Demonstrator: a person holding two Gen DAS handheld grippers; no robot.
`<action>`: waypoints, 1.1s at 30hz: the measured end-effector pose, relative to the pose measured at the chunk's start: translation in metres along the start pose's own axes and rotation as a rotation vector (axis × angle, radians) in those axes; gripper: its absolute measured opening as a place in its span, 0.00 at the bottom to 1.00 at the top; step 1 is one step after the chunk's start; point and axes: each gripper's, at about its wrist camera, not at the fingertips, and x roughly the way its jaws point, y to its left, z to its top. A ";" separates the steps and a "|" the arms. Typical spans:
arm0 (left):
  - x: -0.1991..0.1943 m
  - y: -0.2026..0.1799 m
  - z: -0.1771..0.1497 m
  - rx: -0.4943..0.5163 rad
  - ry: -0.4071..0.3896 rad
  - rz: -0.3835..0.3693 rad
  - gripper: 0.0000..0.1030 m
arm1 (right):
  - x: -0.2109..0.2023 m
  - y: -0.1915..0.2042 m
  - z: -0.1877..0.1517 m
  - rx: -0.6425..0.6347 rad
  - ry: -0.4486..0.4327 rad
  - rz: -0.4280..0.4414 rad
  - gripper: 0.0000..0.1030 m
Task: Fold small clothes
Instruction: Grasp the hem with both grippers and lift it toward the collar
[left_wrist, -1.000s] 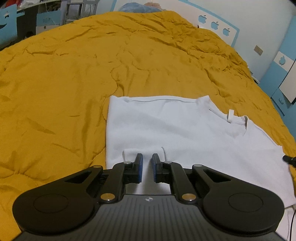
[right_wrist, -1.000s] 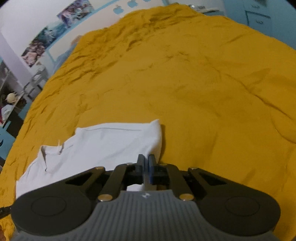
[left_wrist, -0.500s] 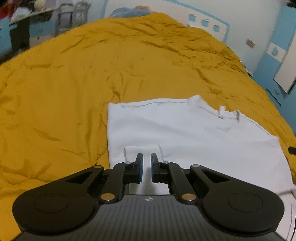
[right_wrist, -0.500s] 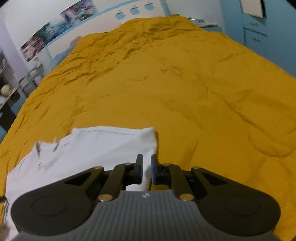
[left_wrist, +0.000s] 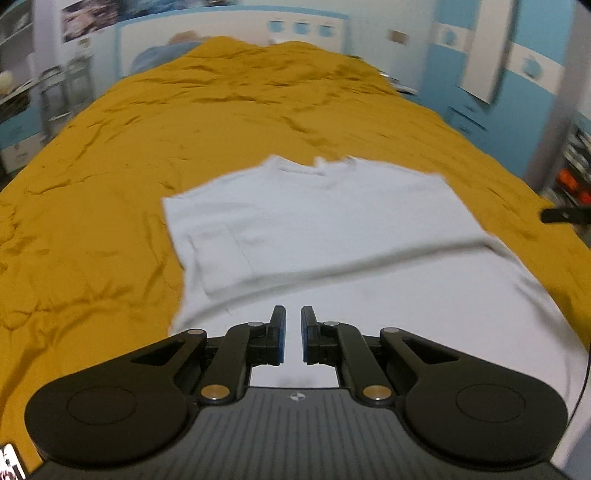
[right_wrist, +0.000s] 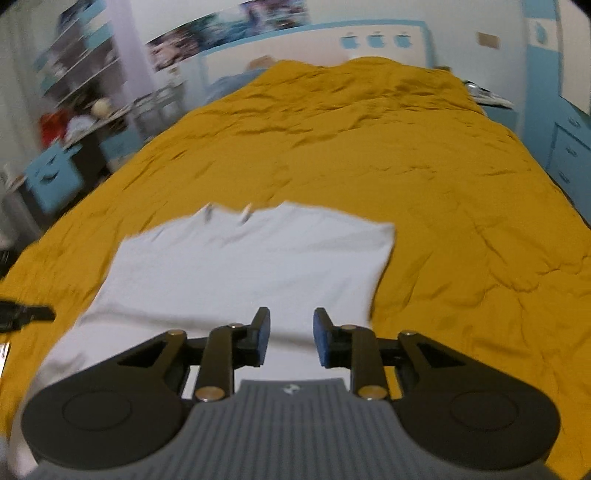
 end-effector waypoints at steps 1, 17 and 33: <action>-0.005 -0.006 -0.008 0.023 0.003 -0.013 0.09 | -0.011 0.009 -0.011 -0.033 0.009 0.006 0.25; -0.063 -0.055 -0.125 0.398 0.160 -0.110 0.57 | -0.093 0.074 -0.170 -0.298 0.205 0.052 0.48; -0.073 -0.077 -0.200 0.759 0.244 0.106 0.72 | -0.108 0.097 -0.238 -0.663 0.346 -0.014 0.75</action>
